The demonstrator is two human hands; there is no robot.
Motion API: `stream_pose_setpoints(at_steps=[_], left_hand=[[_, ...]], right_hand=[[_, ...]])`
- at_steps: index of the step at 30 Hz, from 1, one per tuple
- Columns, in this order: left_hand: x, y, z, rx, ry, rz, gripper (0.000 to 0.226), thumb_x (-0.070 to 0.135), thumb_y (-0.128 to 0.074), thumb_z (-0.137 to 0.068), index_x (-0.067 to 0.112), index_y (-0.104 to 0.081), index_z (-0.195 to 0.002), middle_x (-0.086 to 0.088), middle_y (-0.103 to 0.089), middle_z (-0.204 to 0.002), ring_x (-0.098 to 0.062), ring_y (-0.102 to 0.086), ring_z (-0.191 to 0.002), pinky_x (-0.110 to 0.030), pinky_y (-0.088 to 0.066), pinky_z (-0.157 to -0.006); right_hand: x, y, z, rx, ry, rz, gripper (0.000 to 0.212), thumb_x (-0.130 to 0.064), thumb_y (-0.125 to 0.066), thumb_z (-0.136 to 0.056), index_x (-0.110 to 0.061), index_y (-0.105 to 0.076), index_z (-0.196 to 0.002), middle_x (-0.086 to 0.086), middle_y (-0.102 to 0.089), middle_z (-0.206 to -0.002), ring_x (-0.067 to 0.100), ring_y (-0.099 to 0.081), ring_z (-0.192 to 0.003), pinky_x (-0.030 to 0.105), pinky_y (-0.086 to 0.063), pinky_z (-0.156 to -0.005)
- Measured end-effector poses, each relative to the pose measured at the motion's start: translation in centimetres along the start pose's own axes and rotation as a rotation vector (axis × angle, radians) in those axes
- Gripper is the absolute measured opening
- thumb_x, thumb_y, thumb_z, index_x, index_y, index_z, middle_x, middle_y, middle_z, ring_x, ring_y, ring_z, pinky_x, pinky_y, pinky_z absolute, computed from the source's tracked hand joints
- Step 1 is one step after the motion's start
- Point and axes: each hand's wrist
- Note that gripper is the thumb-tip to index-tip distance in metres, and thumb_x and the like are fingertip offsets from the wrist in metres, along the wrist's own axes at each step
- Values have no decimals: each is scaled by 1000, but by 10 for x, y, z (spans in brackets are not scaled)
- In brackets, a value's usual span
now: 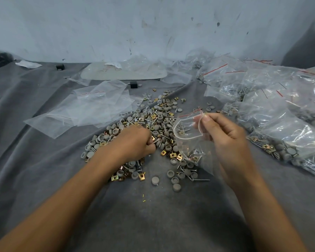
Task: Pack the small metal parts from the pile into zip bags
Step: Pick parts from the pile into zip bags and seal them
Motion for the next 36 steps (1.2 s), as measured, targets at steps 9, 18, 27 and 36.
stream_pose_setpoints(at_steps=[9, 18, 27, 36], left_hand=[[-5, 1, 37, 242, -29, 120, 14, 37, -50, -99, 26, -54, -91, 10, -53, -91, -11, -48, -87, -31, -39, -75], [-14, 7, 65, 298, 63, 431, 14, 37, -52, -102, 33, -55, -89, 11, -59, -72, 4, -52, -66, -18, -31, -55], [4, 19, 74, 292, -64, 734, 12, 41, -44, -103, 35, -53, -97, 9, -67, -85, -4, -49, -60, -30, -41, -59], [32, 25, 77, 283, -143, 482, 9, 35, -50, -103, 30, -56, -101, 18, -58, -76, 3, -53, -74, -18, -35, -63]], right_hand=[[2, -3, 0, -52, 20, 27, 22, -25, -59, -100, -12, -75, -91, -5, -70, -84, 2, -63, -85, 18, -48, -80], [7, -8, 3, -105, -13, 78, 23, -38, -59, -95, -22, -76, -93, 4, -73, -93, 14, -66, -92, 42, -52, -94], [5, -14, 8, -143, 18, 168, 20, -22, -58, -104, -25, -75, -94, 0, -75, -90, 15, -68, -88, 33, -53, -84], [5, -19, 12, -175, 60, 210, 19, -22, -58, -104, -22, -73, -92, 12, -67, -83, 26, -58, -73, 40, -49, -68]])
Point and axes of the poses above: each hand's wrist, its own z-axis away from the middle knuckle, its own y-axis out of the back of the hand, x = y × z
